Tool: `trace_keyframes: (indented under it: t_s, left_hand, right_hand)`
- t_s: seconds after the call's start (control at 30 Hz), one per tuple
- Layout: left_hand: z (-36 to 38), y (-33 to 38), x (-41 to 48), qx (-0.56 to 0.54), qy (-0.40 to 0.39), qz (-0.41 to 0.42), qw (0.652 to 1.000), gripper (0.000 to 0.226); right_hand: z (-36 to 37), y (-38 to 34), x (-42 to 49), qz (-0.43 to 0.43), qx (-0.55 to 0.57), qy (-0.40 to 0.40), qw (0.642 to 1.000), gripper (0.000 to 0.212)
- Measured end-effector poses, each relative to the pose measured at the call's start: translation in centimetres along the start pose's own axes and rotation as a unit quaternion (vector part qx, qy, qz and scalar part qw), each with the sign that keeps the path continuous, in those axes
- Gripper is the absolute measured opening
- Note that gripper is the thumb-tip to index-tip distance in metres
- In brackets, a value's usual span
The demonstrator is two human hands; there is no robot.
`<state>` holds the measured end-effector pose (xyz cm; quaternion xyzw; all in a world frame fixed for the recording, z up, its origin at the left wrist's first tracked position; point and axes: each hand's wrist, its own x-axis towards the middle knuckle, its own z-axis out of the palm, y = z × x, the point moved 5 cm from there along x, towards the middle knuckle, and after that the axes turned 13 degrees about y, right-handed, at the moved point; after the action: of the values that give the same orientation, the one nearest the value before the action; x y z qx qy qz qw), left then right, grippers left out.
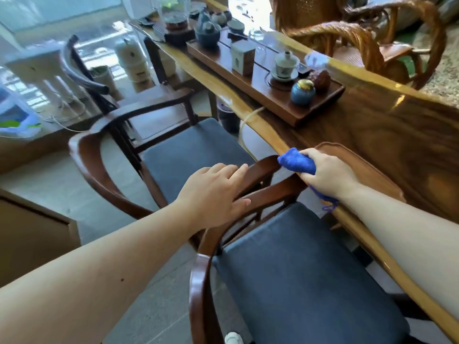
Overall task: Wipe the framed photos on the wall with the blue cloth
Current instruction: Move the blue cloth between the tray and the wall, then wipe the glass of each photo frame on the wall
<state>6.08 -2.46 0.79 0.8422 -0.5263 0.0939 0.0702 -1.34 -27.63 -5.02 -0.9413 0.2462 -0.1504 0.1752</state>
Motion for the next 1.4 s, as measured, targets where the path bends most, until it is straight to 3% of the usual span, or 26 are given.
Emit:
trace_keyframes:
  t_s: [0.27, 0.53, 0.67, 0.93, 1.13, 1.4]
  left_hand:
    - [-11.8, -9.1, -8.5, 0.101, 0.058, -0.093, 0.989, 0.077]
    - [-25.7, -16.5, -18.8, 0.211, 0.12, -0.149, 0.959, 0.073]
    - [-32.7, -20.1, -23.8, 0.273, 0.134, -0.179, 0.936, 0.073]
    - [-42.7, -24.4, -32.4, 0.356, 0.143, -0.258, 0.887, 0.075]
    - [-49.7, -26.0, -36.2, 0.451, 0.135, -0.304, 0.828, 0.073]
    - [-57.0, -27.6, -40.6, 0.539, 0.055, -0.385, 0.747, 0.071]
  right_hand:
    - [0.0, -22.2, 0.9, -0.194, 0.097, 0.002, 0.976, 0.05]
    - [-1.0, -44.6, 0.2, -0.306, 0.218, -0.032, 0.926, 0.051]
    - [-2.1, -55.1, -0.8, -0.36, 0.253, -0.008, 0.898, 0.053]
    - [-5.3, -73.4, -4.0, -0.458, 0.322, 0.065, 0.826, 0.047]
    - [-8.0, -84.9, -4.7, -0.497, 0.387, 0.08, 0.772, 0.05]
    - [-11.6, -96.2, -4.4, -0.54, 0.474, 0.069, 0.692, 0.05]
